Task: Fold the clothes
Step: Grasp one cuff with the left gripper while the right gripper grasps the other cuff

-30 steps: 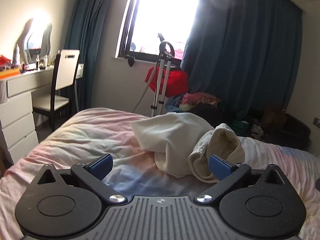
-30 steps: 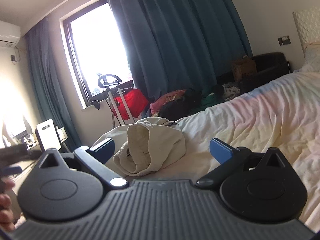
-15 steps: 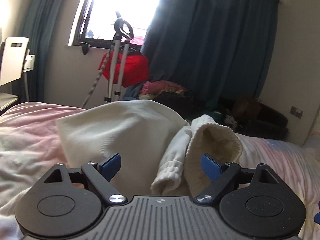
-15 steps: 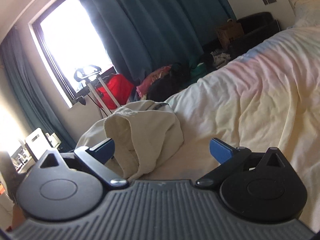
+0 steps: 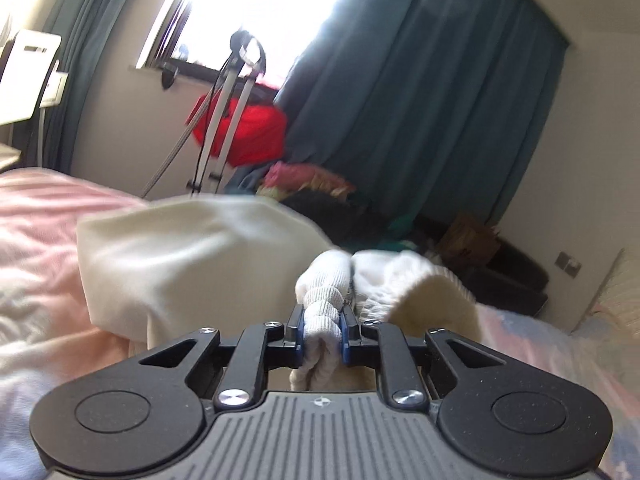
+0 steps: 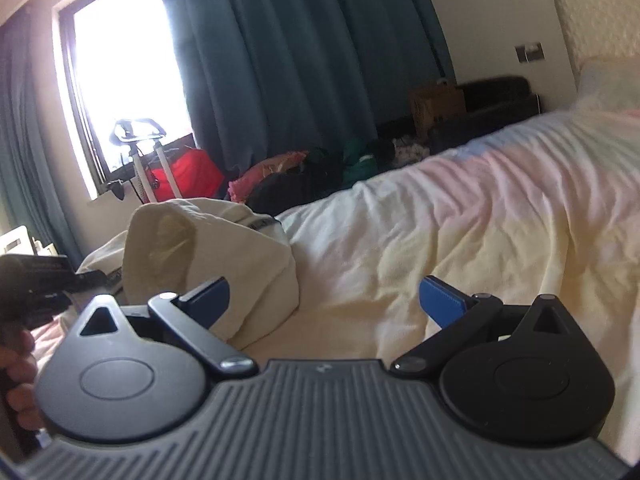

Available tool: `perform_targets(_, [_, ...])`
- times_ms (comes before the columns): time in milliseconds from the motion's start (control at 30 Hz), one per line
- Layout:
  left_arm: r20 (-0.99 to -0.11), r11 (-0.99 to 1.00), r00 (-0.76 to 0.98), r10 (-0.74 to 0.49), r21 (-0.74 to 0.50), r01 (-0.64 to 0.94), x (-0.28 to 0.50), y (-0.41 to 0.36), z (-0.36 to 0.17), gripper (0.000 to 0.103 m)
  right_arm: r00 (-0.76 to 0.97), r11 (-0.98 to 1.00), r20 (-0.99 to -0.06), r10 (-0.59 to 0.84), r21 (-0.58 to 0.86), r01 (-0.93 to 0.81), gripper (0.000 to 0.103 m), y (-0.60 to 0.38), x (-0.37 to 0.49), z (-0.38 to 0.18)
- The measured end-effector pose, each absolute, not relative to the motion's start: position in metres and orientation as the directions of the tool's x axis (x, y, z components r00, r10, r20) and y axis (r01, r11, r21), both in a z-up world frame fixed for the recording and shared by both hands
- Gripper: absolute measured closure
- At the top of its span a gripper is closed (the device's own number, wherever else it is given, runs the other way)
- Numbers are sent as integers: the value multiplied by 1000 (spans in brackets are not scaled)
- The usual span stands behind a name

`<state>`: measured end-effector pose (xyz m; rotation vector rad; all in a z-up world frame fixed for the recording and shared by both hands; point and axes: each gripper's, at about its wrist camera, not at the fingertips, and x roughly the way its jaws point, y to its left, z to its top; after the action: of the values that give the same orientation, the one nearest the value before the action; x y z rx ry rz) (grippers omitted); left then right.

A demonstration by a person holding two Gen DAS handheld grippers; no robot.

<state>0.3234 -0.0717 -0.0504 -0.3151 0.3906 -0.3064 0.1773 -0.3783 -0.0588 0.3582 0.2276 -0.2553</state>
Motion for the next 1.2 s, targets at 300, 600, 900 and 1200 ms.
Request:
perform_targets(300, [-206, 889, 901, -381, -348, 296, 185, -25, 14, 87, 980, 889, -195, -40, 440, 124, 0, -374, 140, -38])
perform_targets(600, [-201, 907, 942, -268, -382, 177, 88, 95, 26, 88, 939, 739, -244, 244, 673, -17, 0, -374, 97, -35])
perform_targets(900, [-204, 889, 972, -114, -458, 8, 101, 167, 4, 86, 874, 686, -292, 387, 725, -62, 1, -312, 111, -60])
perform_targets(1200, [-259, 825, 965, -48, -555, -108, 110, 191, -16, 85, 728, 716, -423, 539, 686, -131, 23, -254, 150, -96])
